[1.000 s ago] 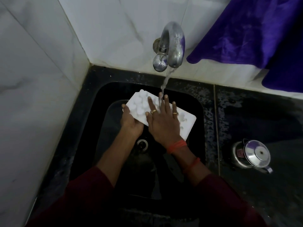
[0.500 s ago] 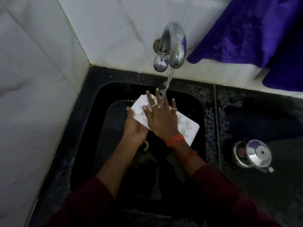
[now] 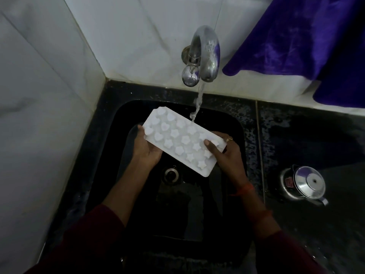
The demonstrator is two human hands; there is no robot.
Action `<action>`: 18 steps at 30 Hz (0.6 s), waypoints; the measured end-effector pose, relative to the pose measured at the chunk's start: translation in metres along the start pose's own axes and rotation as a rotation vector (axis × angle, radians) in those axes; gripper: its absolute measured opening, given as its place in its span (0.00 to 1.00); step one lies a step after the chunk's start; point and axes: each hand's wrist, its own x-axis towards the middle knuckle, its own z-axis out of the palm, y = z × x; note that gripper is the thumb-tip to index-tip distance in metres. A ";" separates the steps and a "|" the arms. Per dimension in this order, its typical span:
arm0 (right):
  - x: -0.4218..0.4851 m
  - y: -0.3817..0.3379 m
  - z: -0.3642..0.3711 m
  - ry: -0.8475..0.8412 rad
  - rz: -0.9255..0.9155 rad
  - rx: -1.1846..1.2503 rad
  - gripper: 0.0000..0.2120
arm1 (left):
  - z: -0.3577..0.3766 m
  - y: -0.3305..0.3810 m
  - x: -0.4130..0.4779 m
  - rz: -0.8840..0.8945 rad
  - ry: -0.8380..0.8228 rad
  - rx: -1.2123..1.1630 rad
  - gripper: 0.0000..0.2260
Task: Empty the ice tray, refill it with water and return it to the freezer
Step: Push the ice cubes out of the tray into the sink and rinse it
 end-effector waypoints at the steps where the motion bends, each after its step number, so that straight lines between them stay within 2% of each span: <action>1: -0.001 -0.002 0.000 -0.006 -0.044 0.016 0.15 | -0.001 0.002 -0.001 -0.014 -0.008 0.047 0.29; 4: -0.006 -0.004 0.000 -0.003 -0.228 -0.106 0.14 | -0.002 0.007 -0.004 -0.106 0.041 0.177 0.34; 8: -0.007 -0.002 -0.006 -0.051 -0.524 -0.289 0.12 | -0.007 0.015 -0.010 -0.230 0.019 0.179 0.47; 9: -0.005 0.002 -0.010 -0.080 -0.592 -0.336 0.13 | -0.007 0.017 -0.013 -0.270 -0.006 0.166 0.47; 11: -0.001 0.009 -0.017 -0.130 -0.661 -0.430 0.16 | -0.005 0.020 -0.016 -0.285 -0.019 0.192 0.39; 15: 0.000 0.010 -0.026 -0.252 -0.639 -0.529 0.15 | -0.004 0.015 -0.021 -0.146 0.053 0.263 0.19; 18: -0.002 -0.013 -0.030 -0.400 -0.526 -0.499 0.20 | -0.007 0.014 -0.024 -0.053 -0.002 0.291 0.14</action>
